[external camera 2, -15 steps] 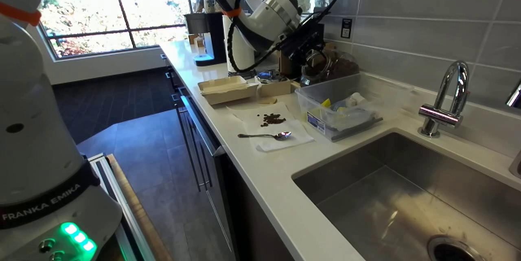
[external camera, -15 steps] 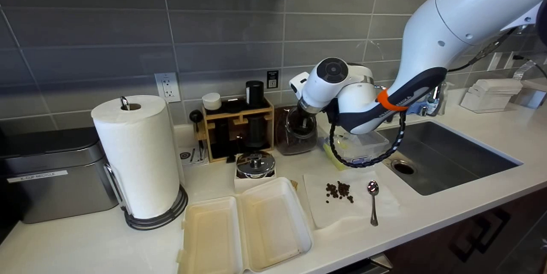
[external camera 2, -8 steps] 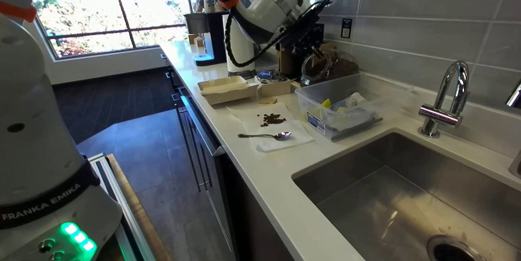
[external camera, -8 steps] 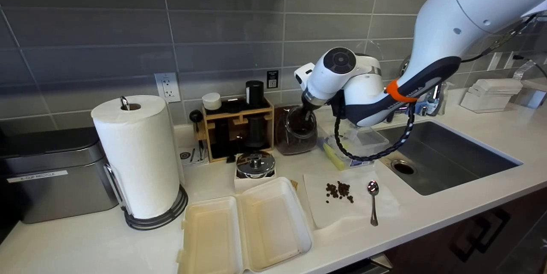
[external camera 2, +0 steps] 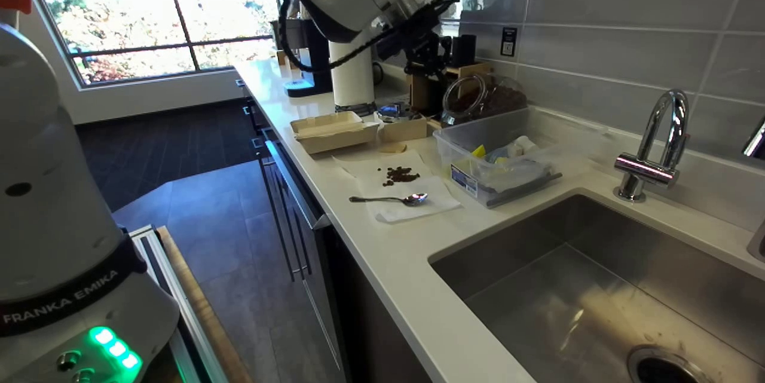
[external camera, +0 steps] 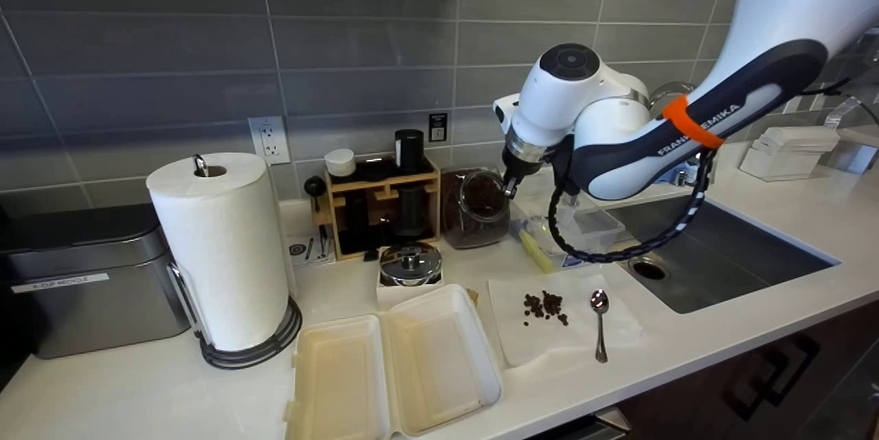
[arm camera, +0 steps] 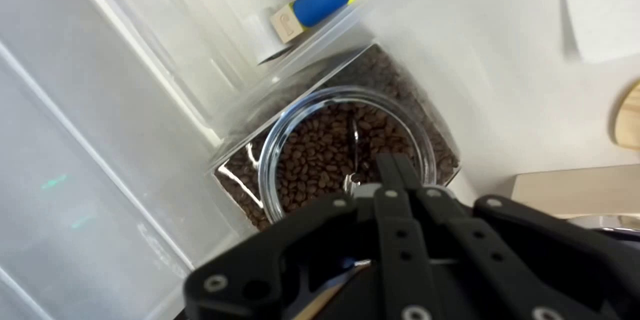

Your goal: Take one scoop of coffee grounds using the scooper in the coffee jar, empty the scoop onto the napkin then place the scooper back in the jar

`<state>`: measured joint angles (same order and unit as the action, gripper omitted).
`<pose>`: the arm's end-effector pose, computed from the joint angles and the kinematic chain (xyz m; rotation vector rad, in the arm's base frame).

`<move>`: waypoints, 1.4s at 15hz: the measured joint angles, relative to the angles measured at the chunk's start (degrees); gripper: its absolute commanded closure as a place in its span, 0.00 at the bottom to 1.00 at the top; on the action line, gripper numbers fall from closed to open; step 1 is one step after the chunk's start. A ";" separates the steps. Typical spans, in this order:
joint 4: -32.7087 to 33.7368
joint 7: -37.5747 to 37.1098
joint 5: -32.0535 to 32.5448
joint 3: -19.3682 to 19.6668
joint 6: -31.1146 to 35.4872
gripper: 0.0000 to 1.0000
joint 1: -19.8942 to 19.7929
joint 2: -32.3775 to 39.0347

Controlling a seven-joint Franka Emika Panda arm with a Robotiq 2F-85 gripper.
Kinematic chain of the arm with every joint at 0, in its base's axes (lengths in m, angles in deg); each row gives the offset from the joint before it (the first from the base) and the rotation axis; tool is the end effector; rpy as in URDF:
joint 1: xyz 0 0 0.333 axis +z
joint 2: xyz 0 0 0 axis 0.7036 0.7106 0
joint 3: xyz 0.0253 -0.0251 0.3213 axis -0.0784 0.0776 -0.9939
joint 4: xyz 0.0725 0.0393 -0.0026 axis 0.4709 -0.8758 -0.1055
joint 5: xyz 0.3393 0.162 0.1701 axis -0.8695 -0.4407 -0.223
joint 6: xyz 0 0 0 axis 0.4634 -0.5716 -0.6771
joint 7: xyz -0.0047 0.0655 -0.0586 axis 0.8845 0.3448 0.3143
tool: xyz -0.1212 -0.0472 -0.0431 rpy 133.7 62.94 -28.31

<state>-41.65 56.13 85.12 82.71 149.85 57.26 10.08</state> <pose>0.6495 0.0576 0.3088 2.4978 0.7844 0.5871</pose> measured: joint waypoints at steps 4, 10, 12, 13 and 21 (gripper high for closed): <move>-4.17 2.93 -13.56 -5.62 -10.77 0.74 -3.77 -8.86; -6.79 9.70 -32.50 -7.01 -26.81 0.38 -7.56 -23.63; -7.60 13.25 -37.42 -6.69 -31.12 0.23 -8.66 -28.55; -8.15 14.92 -39.45 -6.37 -32.92 0.16 -9.15 -30.99; -12.34 22.38 -46.20 -2.33 -41.61 0.00 -11.51 -46.05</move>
<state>-53.99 78.51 38.92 80.38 108.24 45.75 -35.96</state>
